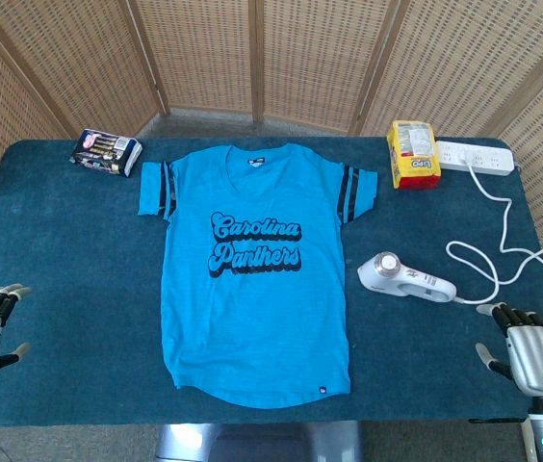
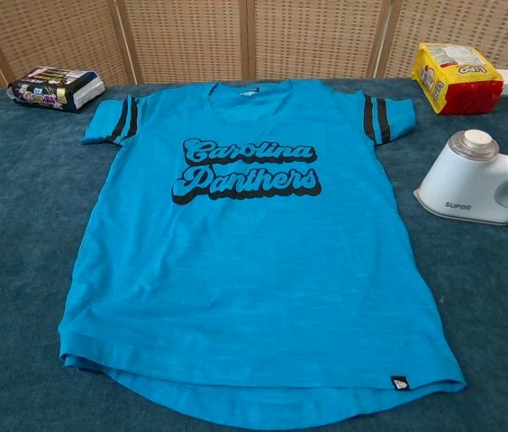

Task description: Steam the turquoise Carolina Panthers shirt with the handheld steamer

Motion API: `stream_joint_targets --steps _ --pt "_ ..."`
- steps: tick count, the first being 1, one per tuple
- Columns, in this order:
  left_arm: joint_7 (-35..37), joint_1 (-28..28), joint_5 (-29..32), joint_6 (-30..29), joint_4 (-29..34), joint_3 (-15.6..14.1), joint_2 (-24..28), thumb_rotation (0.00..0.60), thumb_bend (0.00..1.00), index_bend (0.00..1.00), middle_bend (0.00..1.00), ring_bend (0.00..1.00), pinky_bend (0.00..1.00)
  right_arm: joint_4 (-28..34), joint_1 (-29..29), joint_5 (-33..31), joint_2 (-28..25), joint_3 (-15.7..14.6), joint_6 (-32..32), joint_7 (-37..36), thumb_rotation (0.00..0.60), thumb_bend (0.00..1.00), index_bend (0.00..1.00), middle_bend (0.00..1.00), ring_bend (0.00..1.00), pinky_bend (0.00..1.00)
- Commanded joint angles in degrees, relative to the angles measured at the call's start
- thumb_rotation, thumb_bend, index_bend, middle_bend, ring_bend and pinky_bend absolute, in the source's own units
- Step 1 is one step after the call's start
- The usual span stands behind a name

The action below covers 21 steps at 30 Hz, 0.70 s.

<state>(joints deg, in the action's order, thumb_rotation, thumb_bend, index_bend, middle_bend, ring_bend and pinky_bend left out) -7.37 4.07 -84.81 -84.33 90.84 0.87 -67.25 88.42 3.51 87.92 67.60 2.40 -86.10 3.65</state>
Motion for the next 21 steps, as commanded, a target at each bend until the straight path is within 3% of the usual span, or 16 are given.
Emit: stream_joint_targets --steps 1,14,21 --pt "-0.1 0.1 0.0 0.1 0.0 0.0 -0.1 0.6 0.13 0.21 0.23 0.2 0.26 -0.1 0.1 -0.1 0.1 0.1 0.1 -0.1 0.6 0.3 0.31 0.38 0.42 0.39" --pt "-0.3 0.4 -0.6 0.4 -0.3 -0.2 -0.5 0.6 0.13 0.21 0.23 0.2 0.26 -1.0 1.4 0.4 1.7 0.8 0.8 -0.7 0.6 0.29 0.3 0.38 0.41 0.39" --pt "-1.1 0.6 -0.6 1.1 1.1 -0.5 0.1 0.6 0.13 0.21 0.23 0.2 0.26 -2.3 3.8 1.0 4.5 2.9 1.1 1.4 0.6 0.26 0.22 0.3 0.29 0.29"
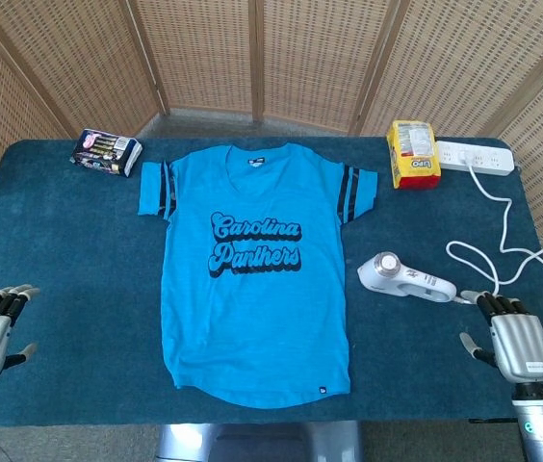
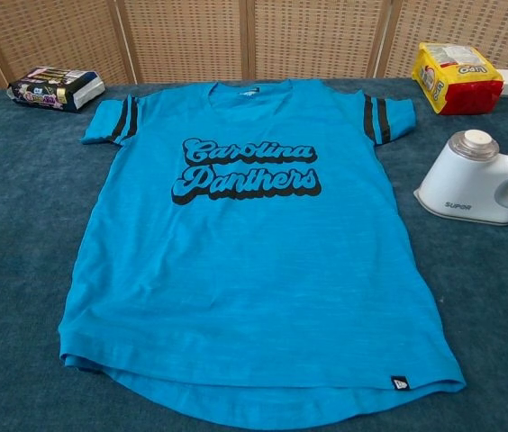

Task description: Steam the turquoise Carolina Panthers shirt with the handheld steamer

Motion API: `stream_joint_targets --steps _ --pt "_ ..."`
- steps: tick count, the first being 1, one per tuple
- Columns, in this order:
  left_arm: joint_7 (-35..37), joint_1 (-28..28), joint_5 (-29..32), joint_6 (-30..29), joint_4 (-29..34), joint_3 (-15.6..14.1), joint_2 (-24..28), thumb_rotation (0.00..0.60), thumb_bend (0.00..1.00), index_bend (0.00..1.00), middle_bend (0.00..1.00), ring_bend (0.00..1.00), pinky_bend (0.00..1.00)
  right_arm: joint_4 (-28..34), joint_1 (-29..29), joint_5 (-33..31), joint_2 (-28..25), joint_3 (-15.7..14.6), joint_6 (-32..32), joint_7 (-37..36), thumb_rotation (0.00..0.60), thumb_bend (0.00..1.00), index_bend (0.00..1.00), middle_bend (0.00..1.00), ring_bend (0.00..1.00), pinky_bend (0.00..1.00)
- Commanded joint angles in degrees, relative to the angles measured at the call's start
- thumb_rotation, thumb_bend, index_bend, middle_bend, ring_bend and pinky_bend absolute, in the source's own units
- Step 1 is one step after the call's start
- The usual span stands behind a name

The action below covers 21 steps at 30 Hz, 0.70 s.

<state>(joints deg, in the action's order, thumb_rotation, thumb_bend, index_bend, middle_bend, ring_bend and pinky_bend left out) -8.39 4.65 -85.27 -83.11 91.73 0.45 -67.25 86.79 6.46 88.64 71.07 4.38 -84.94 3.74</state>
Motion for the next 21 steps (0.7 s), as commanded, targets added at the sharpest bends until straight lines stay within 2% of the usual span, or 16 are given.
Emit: stream_joint_targets --steps 1,4,10,21 --pt "-0.2 0.0 -0.3 -0.1 0.3 -0.1 0.2 0.6 0.13 0.21 0.23 0.2 0.26 -1.3 1.3 0.6 1.8 1.4 -0.4 2.2 0.6 0.26 0.21 0.29 0.28 0.28" --pt "-0.2 -0.1 -0.5 -0.3 0.6 -0.2 0.3 0.6 0.13 0.21 0.23 0.2 0.26 -1.9 2.5 0.8 3.3 2.3 -0.3 3.9 0.6 0.26 0.16 0.25 0.25 0.28" --pt "0.0 -0.3 -0.9 -0.5 1.0 -0.6 0.7 0.6 0.13 0.21 0.23 0.2 0.26 -0.6 4.9 -2.8 5.1 3.4 4.5 8.7 0.6 0.25 0.08 0.2 0.19 0.24" --pt "0.1 -0.1 -0.9 0.2 0.9 -0.7 0.4 0.6 0.13 0.21 0.23 0.2 0.26 -1.7 8.5 -8.5 11.1 5.1 9.1 17.9 0.6 0.24 0.07 0.19 0.19 0.24"
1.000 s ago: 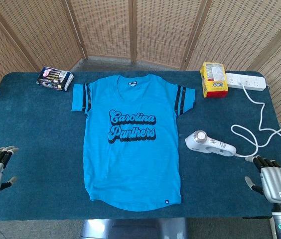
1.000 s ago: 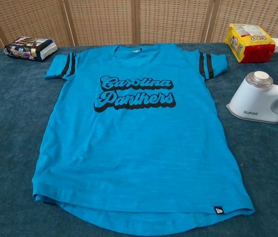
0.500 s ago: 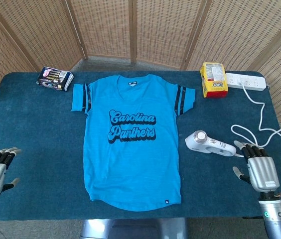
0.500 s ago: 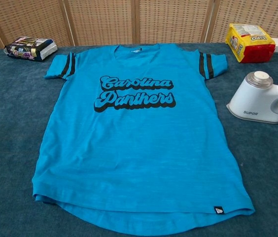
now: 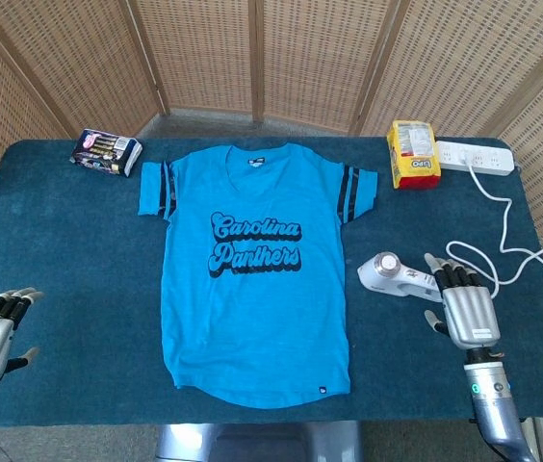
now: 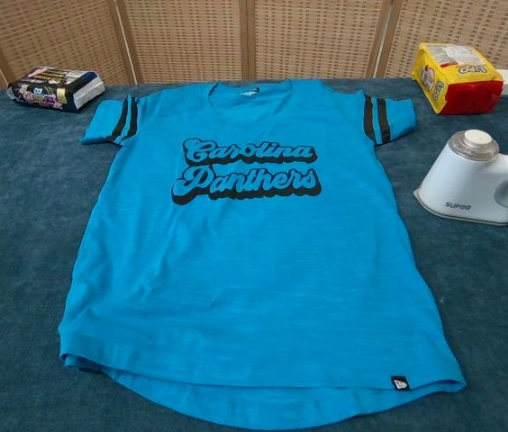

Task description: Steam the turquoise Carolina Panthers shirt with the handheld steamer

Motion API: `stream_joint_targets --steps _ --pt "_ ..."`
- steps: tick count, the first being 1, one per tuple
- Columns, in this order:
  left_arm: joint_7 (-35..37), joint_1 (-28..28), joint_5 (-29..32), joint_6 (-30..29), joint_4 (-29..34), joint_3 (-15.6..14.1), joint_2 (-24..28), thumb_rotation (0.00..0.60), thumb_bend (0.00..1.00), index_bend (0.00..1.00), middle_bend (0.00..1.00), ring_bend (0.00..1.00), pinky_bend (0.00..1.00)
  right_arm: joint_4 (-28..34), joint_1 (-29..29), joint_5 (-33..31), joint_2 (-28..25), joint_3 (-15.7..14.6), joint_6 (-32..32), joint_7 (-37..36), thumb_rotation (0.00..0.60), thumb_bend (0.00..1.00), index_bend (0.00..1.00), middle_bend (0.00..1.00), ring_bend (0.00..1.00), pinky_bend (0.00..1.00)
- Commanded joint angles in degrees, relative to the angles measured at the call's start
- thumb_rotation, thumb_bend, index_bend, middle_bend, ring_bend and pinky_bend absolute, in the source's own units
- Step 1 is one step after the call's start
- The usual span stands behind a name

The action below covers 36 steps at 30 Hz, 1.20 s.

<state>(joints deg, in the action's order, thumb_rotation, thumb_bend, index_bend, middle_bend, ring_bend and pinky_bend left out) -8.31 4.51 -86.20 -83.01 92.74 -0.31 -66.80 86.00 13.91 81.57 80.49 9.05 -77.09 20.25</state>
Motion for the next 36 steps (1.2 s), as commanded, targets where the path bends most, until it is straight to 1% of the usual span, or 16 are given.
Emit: stream_joint_targets --steps 1,8,16,26,36 --pt "0.0 0.1 0.1 0.3 -0.2 0.0 -0.2 0.6 0.13 0.21 0.23 0.2 0.26 -1.5 1.4 -2.0 2.4 0.6 1.7 1.9 0.6 0.24 0.07 0.19 0.19 0.24" --pt "0.3 0.6 0.4 1.1 -1.1 0.1 -0.9 0.6 0.13 0.21 0.23 0.2 0.26 -5.2 3.1 -4.2 6.4 1.5 2.6 3.9 0.6 0.24 0.07 0.19 0.18 0.24" --pt "0.8 1.0 0.5 1.5 -1.8 0.4 -1.5 0.6 0.13 0.21 0.23 0.2 0.26 -8.4 4.7 -5.7 9.2 2.8 2.5 5.3 0.6 0.24 0.07 0.19 0.18 0.24" --pt "1.0 1.3 0.8 2.2 -2.3 0.4 -2.0 0.6 0.13 0.21 0.23 0.2 0.26 -14.6 7.3 -7.3 12.7 4.1 3.6 6.5 0.6 0.24 0.07 0.19 0.18 0.23" --pt "1.0 1.3 1.2 2.3 -2.4 0.4 -2.0 0.6 0.13 0.21 0.23 0.2 0.26 -20.9 9.6 -8.3 14.6 4.3 5.6 7.8 0.6 0.25 0.14 0.21 0.19 0.23"
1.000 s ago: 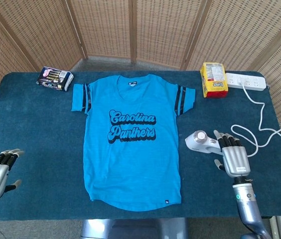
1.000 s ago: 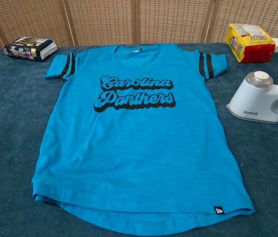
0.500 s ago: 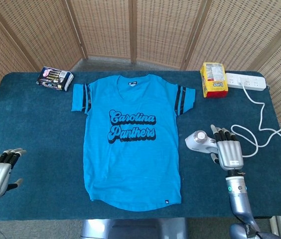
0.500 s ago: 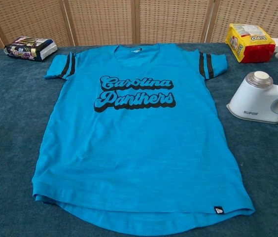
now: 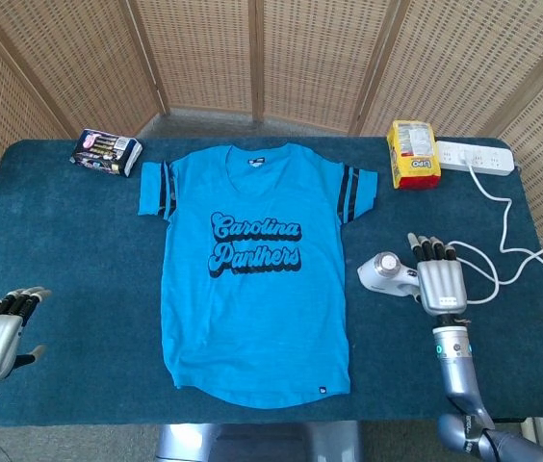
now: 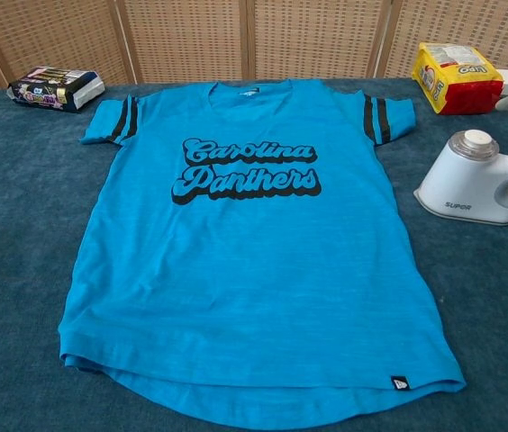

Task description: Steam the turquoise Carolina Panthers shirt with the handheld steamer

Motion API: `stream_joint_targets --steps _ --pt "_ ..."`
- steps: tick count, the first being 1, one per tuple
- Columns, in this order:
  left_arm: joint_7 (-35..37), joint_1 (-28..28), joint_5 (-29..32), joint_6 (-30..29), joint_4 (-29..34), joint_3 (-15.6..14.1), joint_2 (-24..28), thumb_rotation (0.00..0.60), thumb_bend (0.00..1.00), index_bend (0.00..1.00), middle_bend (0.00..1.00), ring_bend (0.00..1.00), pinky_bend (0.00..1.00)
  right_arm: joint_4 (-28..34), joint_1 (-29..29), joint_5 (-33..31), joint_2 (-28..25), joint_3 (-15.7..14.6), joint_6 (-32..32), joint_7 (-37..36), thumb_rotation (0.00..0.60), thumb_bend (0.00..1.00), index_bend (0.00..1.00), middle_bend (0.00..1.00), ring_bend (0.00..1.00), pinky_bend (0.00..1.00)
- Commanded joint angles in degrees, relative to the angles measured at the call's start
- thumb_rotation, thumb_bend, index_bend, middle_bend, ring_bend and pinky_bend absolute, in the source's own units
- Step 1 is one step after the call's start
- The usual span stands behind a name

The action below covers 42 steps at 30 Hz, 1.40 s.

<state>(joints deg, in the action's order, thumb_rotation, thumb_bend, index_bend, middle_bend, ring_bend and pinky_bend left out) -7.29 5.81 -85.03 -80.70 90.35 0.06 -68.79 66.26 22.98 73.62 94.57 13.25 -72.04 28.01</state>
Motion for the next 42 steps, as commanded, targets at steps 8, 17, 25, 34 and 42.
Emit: stream_joint_targets --steps 8,17,25,34,42 --pt "-0.4 0.2 0.2 0.4 0.2 -0.1 -0.1 0.6 0.13 0.21 0.23 0.2 0.26 -4.7 1.2 -0.9 1.2 0.1 1.0 -0.8 0.6 0.29 0.19 0.25 0.21 0.24" --pt "-0.7 0.3 0.2 0.6 0.3 -0.2 -0.2 0.6 0.13 0.21 0.23 0.2 0.26 -7.2 1.7 -1.6 1.9 -0.2 1.9 -1.5 0.6 0.36 0.25 0.31 0.27 0.27" --pt "-0.8 0.3 0.4 0.7 0.4 -0.3 -0.2 0.6 0.13 0.21 0.23 0.2 0.26 -10.9 2.7 -2.1 2.9 -0.5 3.9 -2.4 0.6 0.38 0.29 0.35 0.31 0.31" --pt "-0.8 0.3 0.5 1.0 0.5 -0.5 -0.1 0.6 0.13 0.21 0.23 0.2 0.26 -15.0 3.8 -2.4 4.1 -0.2 5.2 -4.8 0.6 0.38 0.42 0.49 0.48 0.46" --pt "-0.9 0.3 0.5 1.1 0.5 -0.6 -0.2 0.6 0.13 0.21 0.23 0.2 0.26 -16.2 4.1 -1.7 4.3 -0.5 5.7 -8.8 0.6 0.38 0.6 0.68 0.69 0.66"
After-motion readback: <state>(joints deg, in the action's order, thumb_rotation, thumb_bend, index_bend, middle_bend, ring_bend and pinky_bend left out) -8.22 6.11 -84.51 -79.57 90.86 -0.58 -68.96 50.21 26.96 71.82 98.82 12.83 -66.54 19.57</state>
